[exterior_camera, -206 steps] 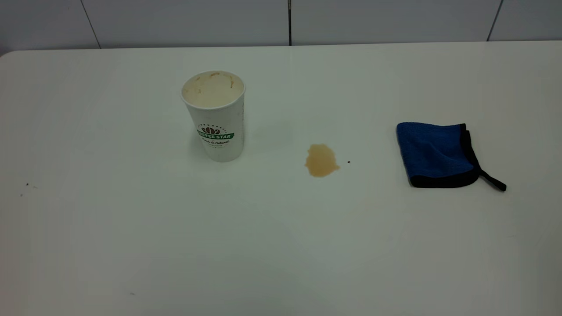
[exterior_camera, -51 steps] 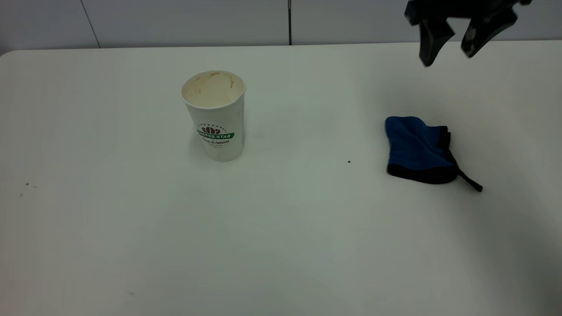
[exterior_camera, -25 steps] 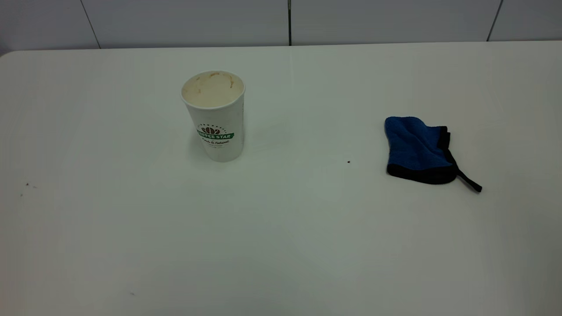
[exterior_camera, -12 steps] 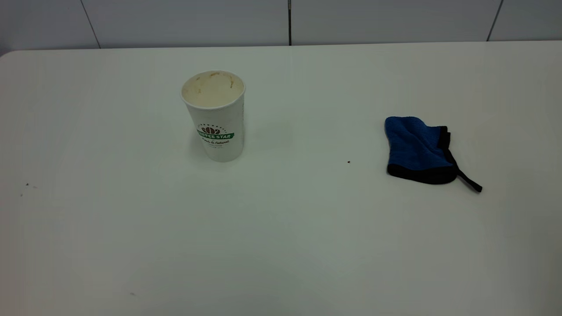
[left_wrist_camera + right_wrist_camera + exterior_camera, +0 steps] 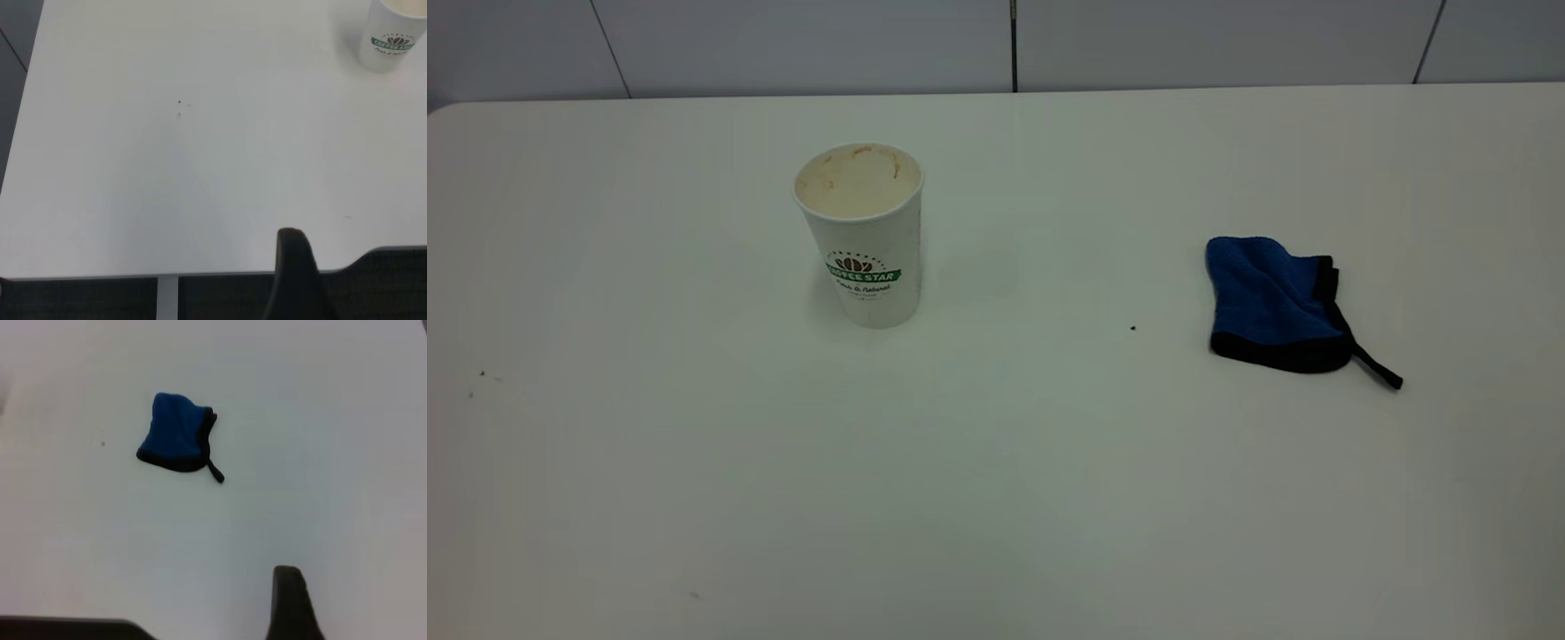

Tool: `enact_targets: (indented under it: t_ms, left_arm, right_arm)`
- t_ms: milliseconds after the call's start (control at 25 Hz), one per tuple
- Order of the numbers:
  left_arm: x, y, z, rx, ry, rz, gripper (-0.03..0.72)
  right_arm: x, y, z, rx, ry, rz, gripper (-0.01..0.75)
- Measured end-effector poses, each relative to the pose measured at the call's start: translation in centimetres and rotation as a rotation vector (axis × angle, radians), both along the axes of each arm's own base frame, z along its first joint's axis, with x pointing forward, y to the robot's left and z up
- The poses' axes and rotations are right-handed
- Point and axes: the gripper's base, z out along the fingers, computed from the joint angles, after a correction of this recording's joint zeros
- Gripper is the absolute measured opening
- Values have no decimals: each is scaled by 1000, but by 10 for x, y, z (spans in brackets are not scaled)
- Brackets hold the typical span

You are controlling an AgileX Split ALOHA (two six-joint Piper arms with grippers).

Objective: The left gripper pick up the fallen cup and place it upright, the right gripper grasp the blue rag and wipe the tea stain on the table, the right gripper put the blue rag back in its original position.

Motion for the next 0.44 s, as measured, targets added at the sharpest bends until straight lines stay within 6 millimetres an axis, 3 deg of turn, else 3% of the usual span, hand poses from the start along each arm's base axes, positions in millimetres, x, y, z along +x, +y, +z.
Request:
enact_targets:
  t_ms: [440]
  left_arm:
    - [0, 0, 0, 0, 0, 0, 512]
  right_arm:
    - [-1, 0, 0, 0, 2, 0, 532]
